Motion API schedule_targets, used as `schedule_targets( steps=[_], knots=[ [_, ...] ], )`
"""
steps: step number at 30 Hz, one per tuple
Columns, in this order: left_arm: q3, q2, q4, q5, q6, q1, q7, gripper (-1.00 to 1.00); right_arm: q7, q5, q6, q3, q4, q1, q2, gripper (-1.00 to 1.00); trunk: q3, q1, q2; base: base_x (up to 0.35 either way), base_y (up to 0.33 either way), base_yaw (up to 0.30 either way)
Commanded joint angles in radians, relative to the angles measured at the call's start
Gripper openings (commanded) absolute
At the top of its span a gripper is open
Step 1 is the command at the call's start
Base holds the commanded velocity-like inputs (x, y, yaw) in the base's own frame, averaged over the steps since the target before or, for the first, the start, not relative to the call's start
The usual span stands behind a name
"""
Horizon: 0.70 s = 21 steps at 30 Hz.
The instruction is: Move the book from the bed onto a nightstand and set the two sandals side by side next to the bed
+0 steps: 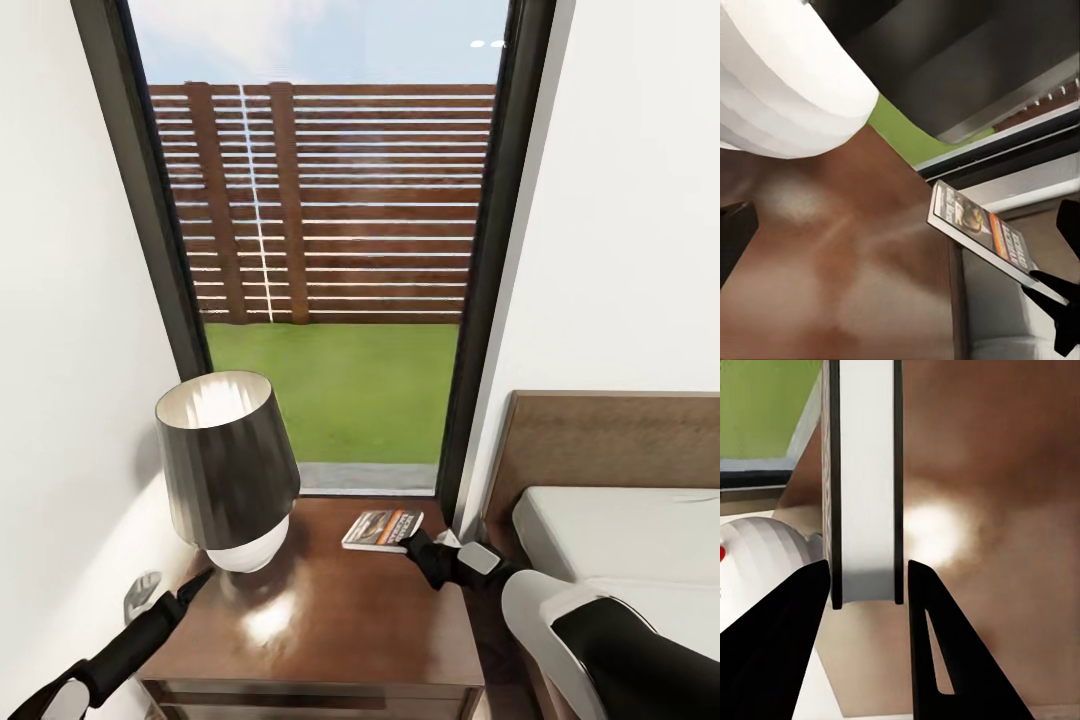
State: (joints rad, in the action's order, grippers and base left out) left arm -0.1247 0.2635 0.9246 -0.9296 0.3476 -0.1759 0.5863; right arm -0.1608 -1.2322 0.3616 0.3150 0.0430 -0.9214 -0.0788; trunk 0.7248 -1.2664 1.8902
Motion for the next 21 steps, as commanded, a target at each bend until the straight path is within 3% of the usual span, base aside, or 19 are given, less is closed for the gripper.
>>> schedule_targets(
  steps=[1, 15, 21],
  knots=[
    [-0.005, -0.001, 0.002, -0.008, 0.01, 0.0, 0.001, 1.0, -0.008, -0.007, 0.001, 0.008, 0.004, -0.002, -0.001, -1.0, 0.001, 0.0, 0.0, 0.0, 0.0, 0.0],
    [-0.03, 0.002, 0.008, -0.006, 0.032, 0.0, -0.022, 1.0, -0.019, -0.003, 0.0, 0.013, -0.003, -0.002, -0.003, -1.0, 0.001, 0.0, 0.0, 0.0, 0.0, 0.0],
    [-0.031, 0.003, 0.011, -0.009, 0.035, 0.0, -0.065, 1.0, -0.02, 0.0, 0.001, 0.014, -0.004, -0.002, -0.003, -1.0, 0.02, -0.023, 0.042, 0.0, 0.0, 0.0]
  ],
)
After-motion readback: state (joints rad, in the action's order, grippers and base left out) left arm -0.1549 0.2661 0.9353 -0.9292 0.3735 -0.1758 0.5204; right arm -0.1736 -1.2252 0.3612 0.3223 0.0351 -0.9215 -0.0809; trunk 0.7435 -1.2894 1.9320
